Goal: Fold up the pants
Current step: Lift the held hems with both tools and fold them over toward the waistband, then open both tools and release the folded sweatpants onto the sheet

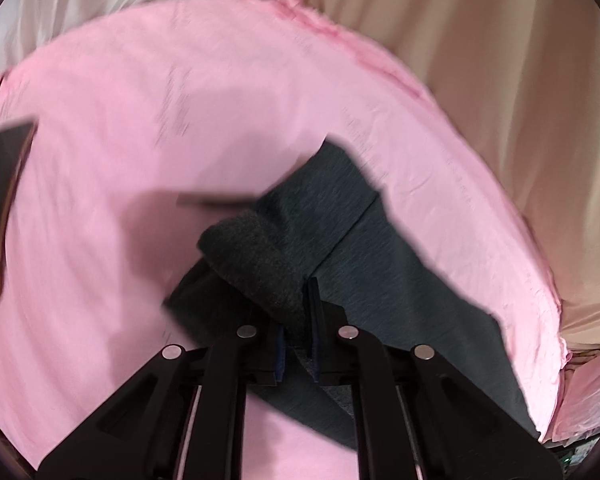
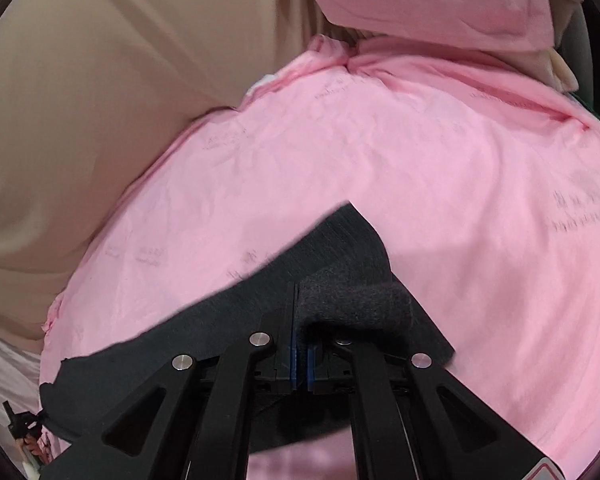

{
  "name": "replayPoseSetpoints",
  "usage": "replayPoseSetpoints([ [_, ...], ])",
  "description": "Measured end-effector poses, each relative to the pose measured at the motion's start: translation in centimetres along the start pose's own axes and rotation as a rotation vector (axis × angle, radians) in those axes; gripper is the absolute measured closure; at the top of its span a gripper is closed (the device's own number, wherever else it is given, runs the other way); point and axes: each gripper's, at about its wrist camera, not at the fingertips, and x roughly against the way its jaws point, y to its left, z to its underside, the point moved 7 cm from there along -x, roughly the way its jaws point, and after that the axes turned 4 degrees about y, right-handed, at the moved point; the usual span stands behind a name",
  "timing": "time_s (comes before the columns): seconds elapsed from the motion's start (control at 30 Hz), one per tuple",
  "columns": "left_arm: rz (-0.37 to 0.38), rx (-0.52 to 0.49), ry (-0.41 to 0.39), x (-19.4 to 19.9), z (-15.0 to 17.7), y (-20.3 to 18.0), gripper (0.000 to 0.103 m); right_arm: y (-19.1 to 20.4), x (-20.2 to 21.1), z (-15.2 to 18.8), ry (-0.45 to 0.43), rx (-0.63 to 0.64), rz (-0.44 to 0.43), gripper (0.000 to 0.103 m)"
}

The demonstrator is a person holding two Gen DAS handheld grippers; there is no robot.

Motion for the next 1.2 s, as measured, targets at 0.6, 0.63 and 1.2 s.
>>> replayPoseSetpoints([
  [0.6, -0.125, 0.004, -0.020, 2.3, 3.1, 5.3, 0.057, -6.8, 5.3, 6.0, 0.022, -0.007, 0.246, 0.063],
  [0.63, -0.179, 0.027, -0.066, 3.5, 2.9, 6.0, 0.047, -6.8, 6.3, 5.8, -0.012, -0.005, 0.269, 0.062],
  [1.2, -0.164, -0.501, -0.155, 0.1, 12.4, -13.0, 0.017, 40.4, -12.3, 20.5, 0.413, 0.857, -0.422, 0.062],
])
